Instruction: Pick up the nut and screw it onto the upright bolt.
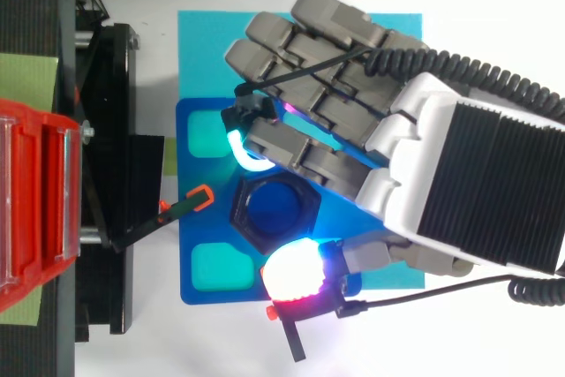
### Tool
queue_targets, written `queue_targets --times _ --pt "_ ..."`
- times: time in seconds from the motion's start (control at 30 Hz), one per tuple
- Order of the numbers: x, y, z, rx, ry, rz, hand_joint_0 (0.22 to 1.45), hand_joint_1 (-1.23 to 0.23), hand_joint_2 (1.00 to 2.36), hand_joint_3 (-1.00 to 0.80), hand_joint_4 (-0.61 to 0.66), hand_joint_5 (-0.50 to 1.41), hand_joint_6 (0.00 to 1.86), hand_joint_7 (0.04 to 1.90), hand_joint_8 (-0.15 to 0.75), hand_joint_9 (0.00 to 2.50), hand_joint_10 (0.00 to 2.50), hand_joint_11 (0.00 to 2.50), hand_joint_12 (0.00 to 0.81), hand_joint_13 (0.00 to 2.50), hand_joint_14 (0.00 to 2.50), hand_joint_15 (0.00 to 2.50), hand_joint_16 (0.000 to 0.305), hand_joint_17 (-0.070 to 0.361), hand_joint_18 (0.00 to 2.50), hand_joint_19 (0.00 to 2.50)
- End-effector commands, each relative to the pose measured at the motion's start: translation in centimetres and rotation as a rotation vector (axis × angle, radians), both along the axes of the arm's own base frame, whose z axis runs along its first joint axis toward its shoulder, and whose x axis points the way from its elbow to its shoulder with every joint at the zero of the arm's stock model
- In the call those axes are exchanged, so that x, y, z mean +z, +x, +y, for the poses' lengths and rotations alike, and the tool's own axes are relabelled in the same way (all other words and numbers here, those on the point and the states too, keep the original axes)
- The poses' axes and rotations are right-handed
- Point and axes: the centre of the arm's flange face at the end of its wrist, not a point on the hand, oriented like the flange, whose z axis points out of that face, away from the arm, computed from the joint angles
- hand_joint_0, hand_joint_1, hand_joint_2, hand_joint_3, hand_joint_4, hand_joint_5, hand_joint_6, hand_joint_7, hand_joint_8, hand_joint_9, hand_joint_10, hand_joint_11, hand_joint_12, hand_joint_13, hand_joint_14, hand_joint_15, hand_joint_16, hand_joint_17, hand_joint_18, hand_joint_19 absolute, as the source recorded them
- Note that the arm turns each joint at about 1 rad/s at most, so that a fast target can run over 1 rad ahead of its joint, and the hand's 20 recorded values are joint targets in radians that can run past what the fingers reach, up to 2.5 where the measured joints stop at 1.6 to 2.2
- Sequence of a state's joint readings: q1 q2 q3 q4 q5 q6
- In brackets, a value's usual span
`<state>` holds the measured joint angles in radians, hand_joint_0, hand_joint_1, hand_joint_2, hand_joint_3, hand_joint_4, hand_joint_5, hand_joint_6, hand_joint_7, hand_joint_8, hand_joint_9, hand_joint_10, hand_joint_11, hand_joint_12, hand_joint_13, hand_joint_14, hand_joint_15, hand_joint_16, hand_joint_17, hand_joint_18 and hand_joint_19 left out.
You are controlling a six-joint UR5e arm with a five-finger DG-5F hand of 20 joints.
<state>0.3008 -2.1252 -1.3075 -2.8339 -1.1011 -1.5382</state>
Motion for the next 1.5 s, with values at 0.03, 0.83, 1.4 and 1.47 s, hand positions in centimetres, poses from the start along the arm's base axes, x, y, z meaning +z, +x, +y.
queue_targets --times 0.03,0.83,1.4,1.47 --pt "0.1 0.1 0.1 0.011 0.003 -0.008 0.50 -0.39 1.00 -0.50 0.29 -0.18 0.50 1.00 0.296 0.37 0.00 0.00 0.386 0.27 0.00 0.00 0.053 0.119 0.19 0.00" --pt "1.5 0.7 0.2 0.045 0.006 -0.030 0.45 -0.08 1.00 -0.50 0.19 -0.22 0.50 0.64 0.268 0.26 0.00 0.00 0.411 0.18 0.00 0.00 0.059 0.134 0.02 0.00" --pt "1.4 0.7 2.3 0.131 -0.023 -0.025 0.48 -0.06 1.00 -0.50 0.20 -0.17 0.50 0.84 0.264 0.26 0.00 0.00 0.398 0.16 0.00 0.00 0.056 0.126 0.00 0.00" --pt "1.4 0.6 2.4 0.137 -0.024 -0.020 0.48 -0.07 1.00 -0.50 0.21 -0.17 0.50 0.85 0.267 0.27 0.00 0.00 0.396 0.16 0.00 0.00 0.056 0.125 0.00 0.00"
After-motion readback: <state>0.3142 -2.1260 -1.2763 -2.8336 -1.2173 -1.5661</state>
